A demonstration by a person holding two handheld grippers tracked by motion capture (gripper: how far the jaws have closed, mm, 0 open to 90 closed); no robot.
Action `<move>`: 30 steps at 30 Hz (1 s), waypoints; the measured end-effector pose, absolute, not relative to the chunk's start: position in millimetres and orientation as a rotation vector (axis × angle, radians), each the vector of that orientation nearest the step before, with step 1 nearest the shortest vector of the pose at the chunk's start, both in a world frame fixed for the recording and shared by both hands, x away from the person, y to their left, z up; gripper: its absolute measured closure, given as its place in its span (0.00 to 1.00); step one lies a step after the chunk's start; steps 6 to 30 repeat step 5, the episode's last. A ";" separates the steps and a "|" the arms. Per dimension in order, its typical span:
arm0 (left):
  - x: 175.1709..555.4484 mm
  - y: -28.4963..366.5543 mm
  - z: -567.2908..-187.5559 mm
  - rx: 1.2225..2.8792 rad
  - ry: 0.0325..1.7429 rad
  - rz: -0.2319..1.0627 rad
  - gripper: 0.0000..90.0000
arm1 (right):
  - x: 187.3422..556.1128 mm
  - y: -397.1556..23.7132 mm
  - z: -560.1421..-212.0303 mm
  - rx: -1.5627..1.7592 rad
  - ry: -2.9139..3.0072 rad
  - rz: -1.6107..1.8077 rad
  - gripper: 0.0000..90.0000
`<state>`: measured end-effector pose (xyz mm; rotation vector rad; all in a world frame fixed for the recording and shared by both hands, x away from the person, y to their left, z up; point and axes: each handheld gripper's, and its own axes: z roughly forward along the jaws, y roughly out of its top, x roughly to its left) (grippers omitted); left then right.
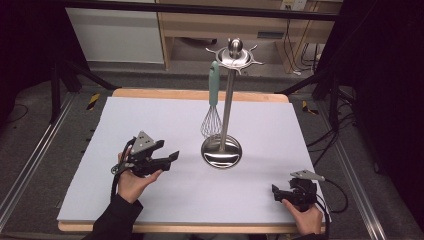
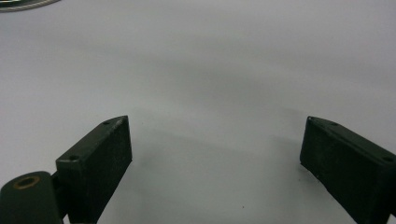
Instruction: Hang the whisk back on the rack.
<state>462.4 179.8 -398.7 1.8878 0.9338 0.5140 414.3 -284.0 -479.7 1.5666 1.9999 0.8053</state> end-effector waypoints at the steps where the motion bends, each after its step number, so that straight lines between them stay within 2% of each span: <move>1: 462.5 183.8 -404.0 1.890 0.954 0.515 0.36 | 414.3 -284.4 -479.7 1.570 1.996 0.809 0.10; 5: 463.8 198.5 -420.8 1.915 1.007 0.523 0.36 | 414.9 -286.4 -480.4 1.571 1.997 0.806 0.10; 30: 463.8 198.5 -420.8 1.915 1.007 0.523 0.36 | 414.9 -286.4 -480.4 1.571 1.997 0.806 0.10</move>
